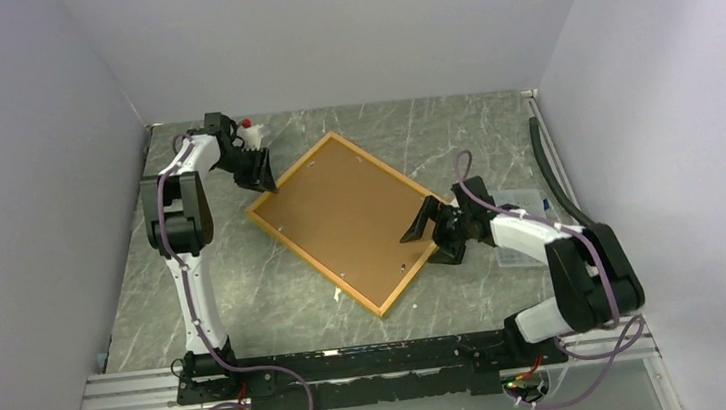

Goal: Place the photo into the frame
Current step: Adjust the photo frame at the center of the board.

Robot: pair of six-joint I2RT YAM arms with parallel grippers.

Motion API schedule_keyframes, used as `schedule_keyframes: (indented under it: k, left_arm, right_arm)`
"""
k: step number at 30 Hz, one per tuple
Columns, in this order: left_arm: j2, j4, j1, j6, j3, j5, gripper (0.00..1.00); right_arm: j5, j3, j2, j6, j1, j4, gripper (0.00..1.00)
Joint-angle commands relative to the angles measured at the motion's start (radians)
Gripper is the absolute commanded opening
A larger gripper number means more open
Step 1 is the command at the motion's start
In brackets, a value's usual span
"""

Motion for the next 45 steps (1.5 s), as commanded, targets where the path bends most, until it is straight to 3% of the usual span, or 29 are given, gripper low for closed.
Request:
schedule_keyframes:
  k: [1, 9, 16, 21, 25, 28, 35, 41, 45]
  left_arm:
    - [-0.048, 0.0, 0.002, 0.04, -0.114, -0.005, 0.44]
    - [-0.18, -0.13, 0.002, 0.173, -0.345, 0.097, 0.46]
    - [-0.341, -0.332, -0.004, 0.319, -0.531, 0.268, 0.6]
    - [-0.427, -0.388, 0.046, 0.325, -0.496, 0.279, 0.67]
    - [-0.44, -0.273, 0.099, 0.216, -0.438, 0.223, 0.67]
    - [-0.385, -0.18, 0.124, 0.13, -0.43, 0.189, 0.64]
    - [-0.256, -0.023, 0.117, -0.001, -0.495, 0.3, 0.51]
    - [-0.212, 0.03, 0.112, -0.028, -0.512, 0.261, 0.32]
    - [-0.192, 0.052, 0.113, -0.041, -0.52, 0.28, 0.27]
  right_arm:
    - [-0.034, 0.117, 0.1, -0.048, -0.065, 0.101, 1.0]
    - [0.084, 0.391, 0.256, -0.141, -0.119, -0.01, 1.0]
    - [0.222, 0.604, 0.398, -0.189, -0.134, -0.117, 1.0]
    - [0.33, 0.654, 0.361, -0.182, -0.132, -0.164, 1.0]
    - [0.335, 0.628, 0.285, -0.15, -0.096, -0.129, 1.0]
    - [0.298, 0.633, 0.271, -0.128, 0.003, -0.088, 0.97]
    - [0.2, 0.739, 0.421, -0.027, 0.263, 0.051, 0.85]
    - [0.168, 0.89, 0.611, 0.04, 0.384, 0.134, 0.78]
    - [0.164, 1.0, 0.736, 0.053, 0.428, 0.153, 0.74]
